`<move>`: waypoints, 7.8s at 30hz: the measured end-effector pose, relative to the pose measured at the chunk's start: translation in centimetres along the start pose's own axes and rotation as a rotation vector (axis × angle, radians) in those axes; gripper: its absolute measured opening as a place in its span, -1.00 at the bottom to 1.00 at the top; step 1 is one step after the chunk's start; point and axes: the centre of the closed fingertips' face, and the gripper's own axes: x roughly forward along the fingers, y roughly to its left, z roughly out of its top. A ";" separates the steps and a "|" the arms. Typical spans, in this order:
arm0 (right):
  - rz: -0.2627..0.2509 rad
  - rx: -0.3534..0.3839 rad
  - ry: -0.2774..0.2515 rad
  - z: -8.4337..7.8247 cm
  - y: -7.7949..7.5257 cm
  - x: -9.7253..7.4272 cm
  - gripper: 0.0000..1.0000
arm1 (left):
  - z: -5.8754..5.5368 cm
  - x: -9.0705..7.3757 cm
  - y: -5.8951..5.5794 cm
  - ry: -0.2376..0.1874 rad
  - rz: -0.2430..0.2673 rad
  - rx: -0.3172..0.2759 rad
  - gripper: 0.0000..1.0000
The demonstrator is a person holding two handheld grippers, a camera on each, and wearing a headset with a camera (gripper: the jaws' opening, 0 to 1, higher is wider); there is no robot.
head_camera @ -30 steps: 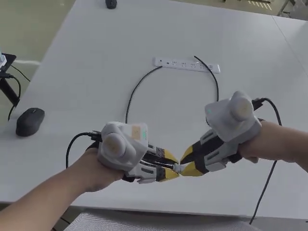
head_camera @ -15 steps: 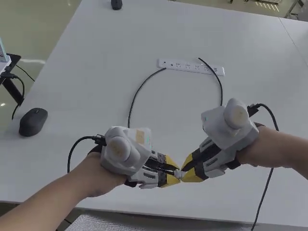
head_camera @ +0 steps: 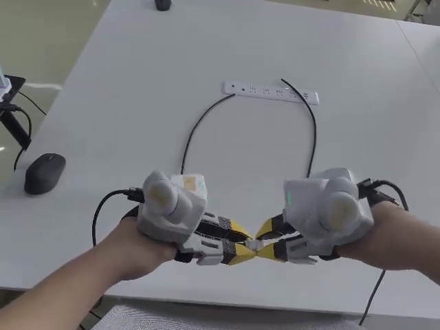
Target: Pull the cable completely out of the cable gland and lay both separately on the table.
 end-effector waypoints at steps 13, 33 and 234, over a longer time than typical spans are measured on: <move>-0.281 -0.157 -0.013 0.5 -0.1 -0.3 -0.87 | 0.4 -0.5 0.0 -0.029 -0.005 -0.129 -0.71; -0.126 0.080 -0.121 0.3 -0.4 -1.6 -0.68 | 0.1 -0.2 -0.5 0.004 0.013 0.082 -0.70; -0.514 0.367 -0.035 -1.8 -4.0 -2.4 -0.76 | 2.5 -0.8 1.5 -0.044 0.117 0.084 -0.70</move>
